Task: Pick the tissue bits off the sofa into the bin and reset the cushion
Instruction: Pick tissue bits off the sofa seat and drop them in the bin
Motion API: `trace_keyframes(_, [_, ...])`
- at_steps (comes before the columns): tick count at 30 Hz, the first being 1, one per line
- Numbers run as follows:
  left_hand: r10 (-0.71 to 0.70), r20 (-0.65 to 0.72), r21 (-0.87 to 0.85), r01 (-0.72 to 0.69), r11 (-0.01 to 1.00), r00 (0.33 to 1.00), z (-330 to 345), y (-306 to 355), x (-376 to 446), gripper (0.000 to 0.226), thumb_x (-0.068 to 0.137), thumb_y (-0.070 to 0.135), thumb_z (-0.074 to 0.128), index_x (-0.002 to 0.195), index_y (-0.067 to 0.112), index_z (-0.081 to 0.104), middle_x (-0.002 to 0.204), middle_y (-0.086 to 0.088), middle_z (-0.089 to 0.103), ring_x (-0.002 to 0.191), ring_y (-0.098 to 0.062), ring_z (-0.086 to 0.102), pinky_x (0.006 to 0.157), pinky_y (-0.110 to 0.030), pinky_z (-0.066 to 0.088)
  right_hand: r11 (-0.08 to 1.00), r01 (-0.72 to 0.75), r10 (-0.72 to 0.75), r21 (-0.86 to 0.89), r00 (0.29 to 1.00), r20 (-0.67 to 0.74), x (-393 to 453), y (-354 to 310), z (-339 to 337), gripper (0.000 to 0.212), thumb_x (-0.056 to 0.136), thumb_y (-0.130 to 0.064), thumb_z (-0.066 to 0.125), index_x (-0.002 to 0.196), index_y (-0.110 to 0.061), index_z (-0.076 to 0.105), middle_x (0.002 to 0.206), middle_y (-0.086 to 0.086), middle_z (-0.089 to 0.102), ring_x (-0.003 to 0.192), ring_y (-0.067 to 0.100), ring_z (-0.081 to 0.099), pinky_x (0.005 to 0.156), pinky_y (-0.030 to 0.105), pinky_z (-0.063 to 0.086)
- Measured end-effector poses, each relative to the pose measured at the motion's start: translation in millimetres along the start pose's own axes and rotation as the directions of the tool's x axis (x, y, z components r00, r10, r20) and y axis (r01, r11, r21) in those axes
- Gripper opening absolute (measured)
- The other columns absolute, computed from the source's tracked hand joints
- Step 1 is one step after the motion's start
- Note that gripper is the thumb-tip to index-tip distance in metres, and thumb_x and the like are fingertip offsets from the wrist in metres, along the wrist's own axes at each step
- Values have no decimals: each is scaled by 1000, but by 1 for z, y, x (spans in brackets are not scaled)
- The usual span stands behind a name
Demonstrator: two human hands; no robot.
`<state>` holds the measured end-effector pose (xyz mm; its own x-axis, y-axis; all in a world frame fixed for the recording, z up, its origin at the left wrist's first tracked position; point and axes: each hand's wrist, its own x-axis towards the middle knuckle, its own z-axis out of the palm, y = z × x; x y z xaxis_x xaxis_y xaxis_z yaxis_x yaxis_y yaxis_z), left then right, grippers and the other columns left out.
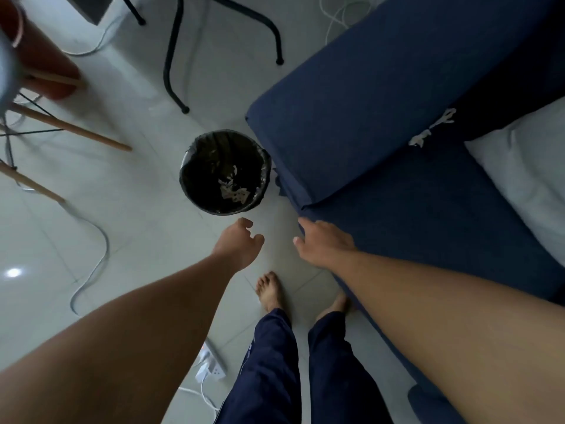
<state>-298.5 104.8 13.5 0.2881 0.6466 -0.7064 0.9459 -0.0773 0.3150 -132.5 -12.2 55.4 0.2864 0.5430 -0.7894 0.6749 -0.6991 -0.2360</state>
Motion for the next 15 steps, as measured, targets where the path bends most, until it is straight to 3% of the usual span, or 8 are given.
trace_keyframes(5, [30, 64, 41, -33, 999, 997, 32, 37, -12, 52, 88, 40, 62, 136, 20, 55, 127, -3, 67, 112, -24, 63, 82, -25, 42, 999, -39, 40, 32, 998, -39, -15, 60, -9, 48, 102, -47, 41, 145, -26, 41, 142, 8, 54, 125, 33, 52, 95, 48, 47])
trace_keyframes(9, [77, 110, 88, -87, 992, 991, 58, 70, -20, 48, 88, 40, 62, 132, 22, 56, 122, 0, 66, 108, -23, 63, 77, -26, 42, 993, -85, 90, 82, 994, -67, -23, 107, -15, 53, 102, -49, 40, 150, -27, 35, 142, 8, 54, 124, 33, 53, 92, 47, 49])
trace_keyframes(12, [160, 161, 159, -185, 970, 974, 75, 96, -24, 13, 90, 38, 53, 99, 33, 61, 100, 8, 65, 93, -21, 62, 67, -28, 44, 987, -94, 107, 128, 990, -94, -29, 138, -20, 57, 102, -49, 39, 154, -27, 31, 143, 7, 54, 125, 32, 54, 91, 46, 49])
trace_keyframes(15, [184, 211, 192, -225, 955, 960, 92, 120, -29, 20, 86, 36, 46, 79, 23, 59, 78, 3, 64, 73, -21, 61, 56, -33, 46, 982, -118, 136, 150, 984, -118, -36, 166, -25, 57, 103, -48, 40, 155, -28, 29, 142, 5, 55, 123, 31, 55, 91, 45, 50])
